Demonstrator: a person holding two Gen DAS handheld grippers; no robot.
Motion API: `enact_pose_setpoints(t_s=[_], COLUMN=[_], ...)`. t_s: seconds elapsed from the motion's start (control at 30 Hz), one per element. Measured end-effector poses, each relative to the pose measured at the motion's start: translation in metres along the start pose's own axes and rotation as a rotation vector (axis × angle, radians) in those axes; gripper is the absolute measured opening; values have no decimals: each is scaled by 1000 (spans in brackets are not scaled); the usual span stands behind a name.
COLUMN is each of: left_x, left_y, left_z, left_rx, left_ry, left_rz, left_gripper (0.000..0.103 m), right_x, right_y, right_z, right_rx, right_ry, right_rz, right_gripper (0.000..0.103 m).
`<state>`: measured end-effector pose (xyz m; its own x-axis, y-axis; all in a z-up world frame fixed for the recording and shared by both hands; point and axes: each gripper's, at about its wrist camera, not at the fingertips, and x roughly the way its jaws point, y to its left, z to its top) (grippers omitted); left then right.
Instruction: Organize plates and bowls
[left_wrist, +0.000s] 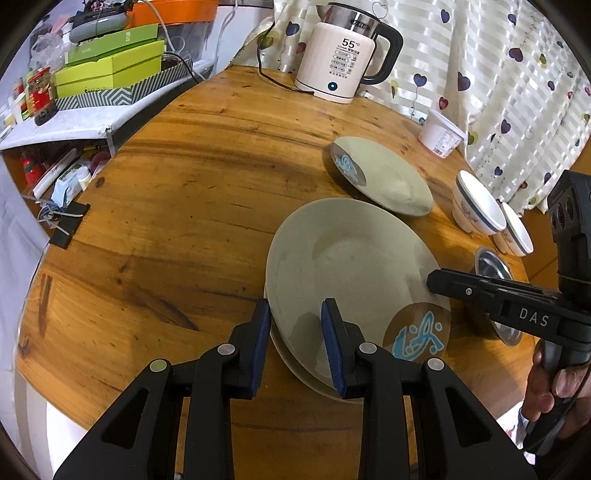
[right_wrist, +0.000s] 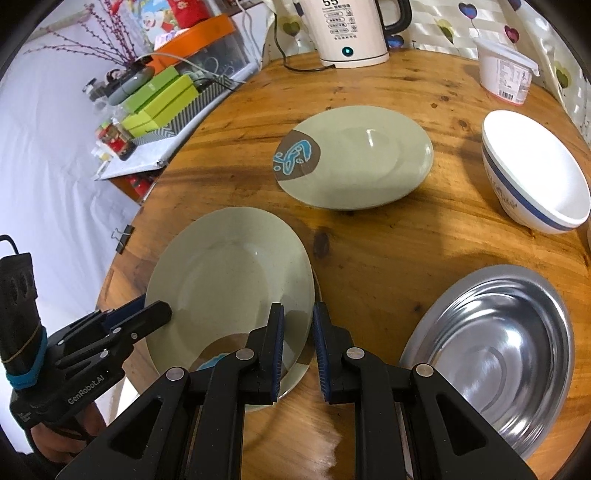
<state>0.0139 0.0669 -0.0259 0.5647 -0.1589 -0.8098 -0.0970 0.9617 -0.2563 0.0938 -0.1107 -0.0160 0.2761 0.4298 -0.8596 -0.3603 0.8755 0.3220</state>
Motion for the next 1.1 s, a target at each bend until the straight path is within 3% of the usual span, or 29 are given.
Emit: enact_pose_setpoints(t_s=[1.1], left_x=[-2], left_y=[2], left_z=[-3], left_rx=[3], left_ry=[-8], left_rz=[3], left_gripper=[31], right_x=[0], right_y=[-8], right_z=[-3], right_rx=[2], right_ry=[-14], right_rz=[16], right_gripper=[17])
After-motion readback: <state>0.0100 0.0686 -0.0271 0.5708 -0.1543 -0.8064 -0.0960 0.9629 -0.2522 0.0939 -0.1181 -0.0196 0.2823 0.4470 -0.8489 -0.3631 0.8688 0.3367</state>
